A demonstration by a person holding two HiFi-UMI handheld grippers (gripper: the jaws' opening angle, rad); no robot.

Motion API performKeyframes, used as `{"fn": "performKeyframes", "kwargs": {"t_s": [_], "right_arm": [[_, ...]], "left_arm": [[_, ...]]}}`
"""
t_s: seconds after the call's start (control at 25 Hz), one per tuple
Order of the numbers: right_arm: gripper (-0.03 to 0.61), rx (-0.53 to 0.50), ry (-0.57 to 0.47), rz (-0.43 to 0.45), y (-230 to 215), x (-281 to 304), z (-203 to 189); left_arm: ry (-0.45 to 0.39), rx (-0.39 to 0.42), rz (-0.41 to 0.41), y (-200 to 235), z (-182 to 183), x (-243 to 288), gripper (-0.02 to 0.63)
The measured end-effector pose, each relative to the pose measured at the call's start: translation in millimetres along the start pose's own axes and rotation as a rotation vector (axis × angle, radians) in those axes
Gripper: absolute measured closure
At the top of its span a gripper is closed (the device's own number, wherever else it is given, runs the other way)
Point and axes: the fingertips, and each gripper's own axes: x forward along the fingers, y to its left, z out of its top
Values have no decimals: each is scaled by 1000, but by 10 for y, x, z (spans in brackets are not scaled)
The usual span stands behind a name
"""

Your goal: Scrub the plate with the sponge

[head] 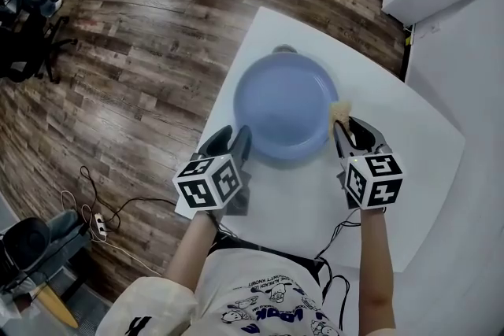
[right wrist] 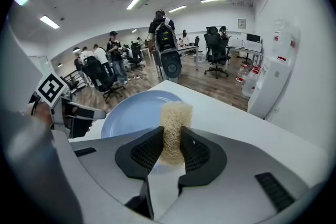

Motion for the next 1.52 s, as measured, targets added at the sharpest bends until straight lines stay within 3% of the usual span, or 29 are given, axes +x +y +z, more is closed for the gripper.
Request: {"fn": "performKeyframes", "kwargs": {"t_s": [0.52, 0.84, 1.08, 1.52], "right_arm": [[476, 24, 24, 51, 303, 223, -6], [476, 39, 46, 53, 343, 282, -6], [476, 58, 55, 50, 340, 321, -35], [475, 97, 54, 43, 395, 413, 4]], "left_arm": [[59, -184, -48, 57, -73, 255, 457], [75, -209, -68, 33, -40, 389, 463], [81, -244, -34, 134, -73, 437, 558], [81, -308, -49, 161, -55, 477, 584]]}}
